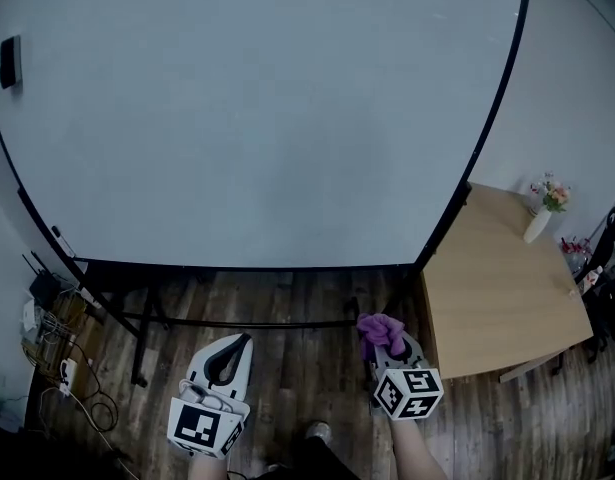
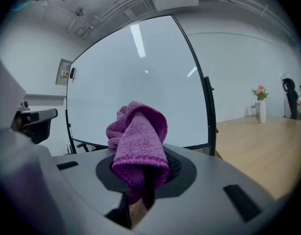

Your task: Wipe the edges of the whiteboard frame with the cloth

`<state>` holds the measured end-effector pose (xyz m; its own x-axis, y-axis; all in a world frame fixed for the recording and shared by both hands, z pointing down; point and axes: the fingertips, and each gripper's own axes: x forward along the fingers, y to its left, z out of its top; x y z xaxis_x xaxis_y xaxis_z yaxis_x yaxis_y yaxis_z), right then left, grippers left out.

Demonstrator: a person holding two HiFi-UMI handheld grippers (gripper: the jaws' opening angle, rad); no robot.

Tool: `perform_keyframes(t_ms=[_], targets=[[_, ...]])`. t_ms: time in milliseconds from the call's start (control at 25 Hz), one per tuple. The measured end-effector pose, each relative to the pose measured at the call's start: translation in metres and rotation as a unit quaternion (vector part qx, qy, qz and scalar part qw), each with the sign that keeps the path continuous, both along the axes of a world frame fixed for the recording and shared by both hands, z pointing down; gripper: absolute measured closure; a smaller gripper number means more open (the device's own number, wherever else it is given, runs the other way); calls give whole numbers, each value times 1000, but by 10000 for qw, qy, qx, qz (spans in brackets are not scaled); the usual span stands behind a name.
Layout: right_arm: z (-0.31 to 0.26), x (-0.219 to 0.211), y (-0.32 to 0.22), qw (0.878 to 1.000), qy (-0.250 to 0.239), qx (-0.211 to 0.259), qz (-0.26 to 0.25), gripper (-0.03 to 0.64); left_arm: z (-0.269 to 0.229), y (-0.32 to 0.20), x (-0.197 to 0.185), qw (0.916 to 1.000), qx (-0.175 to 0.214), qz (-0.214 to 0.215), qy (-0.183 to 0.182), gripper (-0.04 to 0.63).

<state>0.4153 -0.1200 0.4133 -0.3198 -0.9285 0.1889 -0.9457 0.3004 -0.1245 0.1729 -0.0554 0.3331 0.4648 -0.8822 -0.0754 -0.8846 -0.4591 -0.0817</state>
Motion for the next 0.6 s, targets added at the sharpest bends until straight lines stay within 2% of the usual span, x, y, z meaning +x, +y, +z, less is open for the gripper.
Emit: perform_keyframes(t_ms=[280, 600], targets=[[-34, -37, 46, 9988, 38, 329, -362, 537, -10, 37, -27, 9998, 44, -172, 119, 578], [-58, -57, 90, 9965, -60, 535, -641, 537, -21, 76, -43, 9994, 164, -273, 150, 578]])
